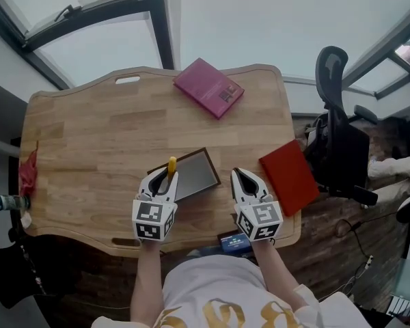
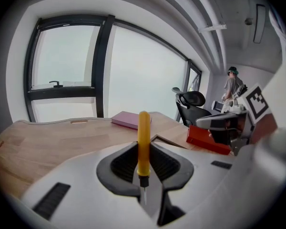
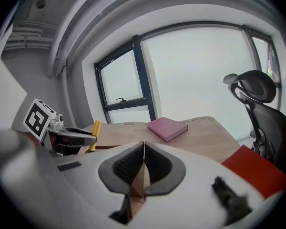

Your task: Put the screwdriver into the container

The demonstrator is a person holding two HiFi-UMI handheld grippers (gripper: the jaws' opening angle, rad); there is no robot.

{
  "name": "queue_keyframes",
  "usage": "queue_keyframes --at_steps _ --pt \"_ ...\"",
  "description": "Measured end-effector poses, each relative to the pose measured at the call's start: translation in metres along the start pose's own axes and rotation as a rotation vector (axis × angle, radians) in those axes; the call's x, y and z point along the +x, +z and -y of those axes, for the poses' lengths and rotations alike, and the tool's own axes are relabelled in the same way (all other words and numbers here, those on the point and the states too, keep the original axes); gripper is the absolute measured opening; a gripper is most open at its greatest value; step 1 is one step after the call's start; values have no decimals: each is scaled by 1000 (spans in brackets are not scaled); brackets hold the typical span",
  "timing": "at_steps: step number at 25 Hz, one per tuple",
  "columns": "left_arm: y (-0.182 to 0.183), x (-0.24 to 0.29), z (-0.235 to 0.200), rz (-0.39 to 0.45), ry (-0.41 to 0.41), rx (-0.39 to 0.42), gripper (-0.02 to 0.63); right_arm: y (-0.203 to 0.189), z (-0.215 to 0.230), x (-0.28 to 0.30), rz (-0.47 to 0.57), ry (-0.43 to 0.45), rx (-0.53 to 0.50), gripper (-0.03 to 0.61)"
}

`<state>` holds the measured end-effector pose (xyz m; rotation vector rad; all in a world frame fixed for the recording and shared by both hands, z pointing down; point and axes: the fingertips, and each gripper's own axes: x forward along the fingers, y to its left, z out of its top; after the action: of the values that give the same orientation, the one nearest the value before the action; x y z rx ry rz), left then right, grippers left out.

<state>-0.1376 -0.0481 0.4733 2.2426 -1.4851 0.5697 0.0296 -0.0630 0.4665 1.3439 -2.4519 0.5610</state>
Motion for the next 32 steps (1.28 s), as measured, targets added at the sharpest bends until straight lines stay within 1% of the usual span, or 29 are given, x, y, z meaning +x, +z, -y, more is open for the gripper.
queue_keyframes --at_steps 4,9,13,19,24,32 --pt "-4 6 3 -26 -23 15 80 0 2 5 -4 1 4 32" --pt "-8 14 12 -54 -83 50 80 -4 8 10 -17 -1 17 32" --pt "-12 21 17 -85 -112 73 80 -7 11 12 -22 -6 22 32" --pt "-16 30 18 -126 -130 104 80 -10 18 17 -32 -18 32 32" --pt "-24 38 23 -178 -160 153 80 -12 20 22 -42 -18 37 32" --pt "-30 52 29 -236 -198 193 80 -15 26 30 -54 -19 52 32"
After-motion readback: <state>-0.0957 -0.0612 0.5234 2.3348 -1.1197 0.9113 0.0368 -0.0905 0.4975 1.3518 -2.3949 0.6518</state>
